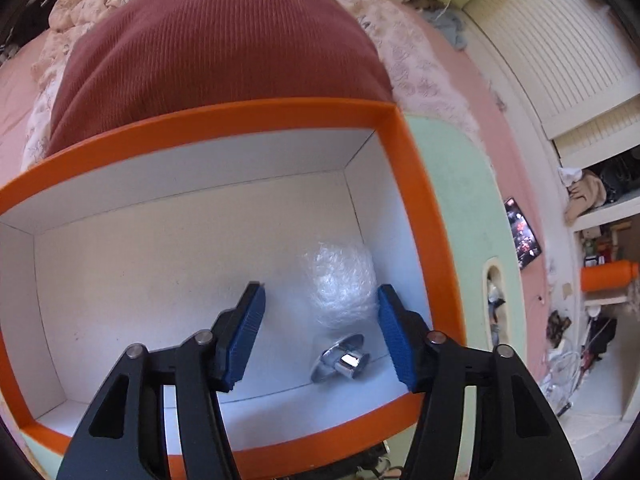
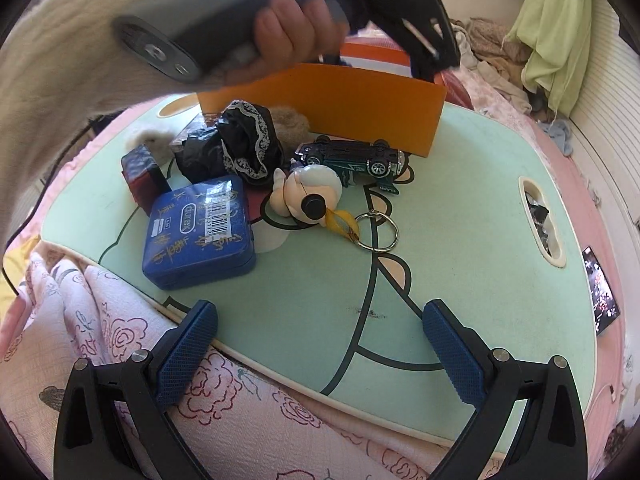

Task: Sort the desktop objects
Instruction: 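Reach the left gripper into the orange box toward the silver metal piece, then lift the clear plastic-wrapped bundle out and set it on the table, left gripper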

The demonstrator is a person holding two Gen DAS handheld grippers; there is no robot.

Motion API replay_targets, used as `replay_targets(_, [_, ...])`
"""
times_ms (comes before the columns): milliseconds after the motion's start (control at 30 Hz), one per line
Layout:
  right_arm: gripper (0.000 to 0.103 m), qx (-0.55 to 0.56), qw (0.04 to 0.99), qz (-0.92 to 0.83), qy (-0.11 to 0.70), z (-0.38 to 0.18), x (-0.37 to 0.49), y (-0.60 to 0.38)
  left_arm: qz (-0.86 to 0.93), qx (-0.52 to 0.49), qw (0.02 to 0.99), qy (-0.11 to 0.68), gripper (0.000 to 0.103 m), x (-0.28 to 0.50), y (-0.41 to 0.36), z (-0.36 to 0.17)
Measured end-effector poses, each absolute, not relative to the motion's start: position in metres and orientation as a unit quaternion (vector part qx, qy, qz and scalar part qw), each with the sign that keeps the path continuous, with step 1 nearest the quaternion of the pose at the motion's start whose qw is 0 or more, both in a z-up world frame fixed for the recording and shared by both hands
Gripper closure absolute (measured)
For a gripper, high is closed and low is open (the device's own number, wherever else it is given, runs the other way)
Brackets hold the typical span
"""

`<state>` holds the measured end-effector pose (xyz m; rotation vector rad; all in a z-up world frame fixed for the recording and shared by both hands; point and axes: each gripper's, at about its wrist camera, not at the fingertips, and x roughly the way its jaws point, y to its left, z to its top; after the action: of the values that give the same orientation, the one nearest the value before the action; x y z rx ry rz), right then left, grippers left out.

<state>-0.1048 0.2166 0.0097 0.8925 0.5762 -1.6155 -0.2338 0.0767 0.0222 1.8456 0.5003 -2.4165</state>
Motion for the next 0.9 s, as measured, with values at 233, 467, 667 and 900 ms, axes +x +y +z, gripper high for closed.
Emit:
replay_targets(233, [0.001, 0.379, 0.570, -0.687, 0.246, 0.010, -0.105, 0.217, -0.807, 0.575, 0.037, 0.129, 0.071, -0.212, 0.063, 0.031])
replay_targets(467, [0.001, 0.378, 0.571, -0.686, 0.246, 0.010, -0.105, 0.217, -0.871, 0.471, 0.021, 0.142, 0.071, -0.132, 0.030, 0.107])
replay_targets(667, [0.000, 0.378, 0.572, -0.684, 0.247, 0.010, -0.105, 0.217, -0.921, 0.381, 0.036, 0.075, 0.071, -0.004, 0.034, 0.138])
replay_targets(900, [0.000, 0.378, 0.573, -0.683, 0.248, 0.010, -0.104, 0.217, -0.908, 0.413, 0.041, 0.065, 0.071, 0.078, 0.038, 0.089])
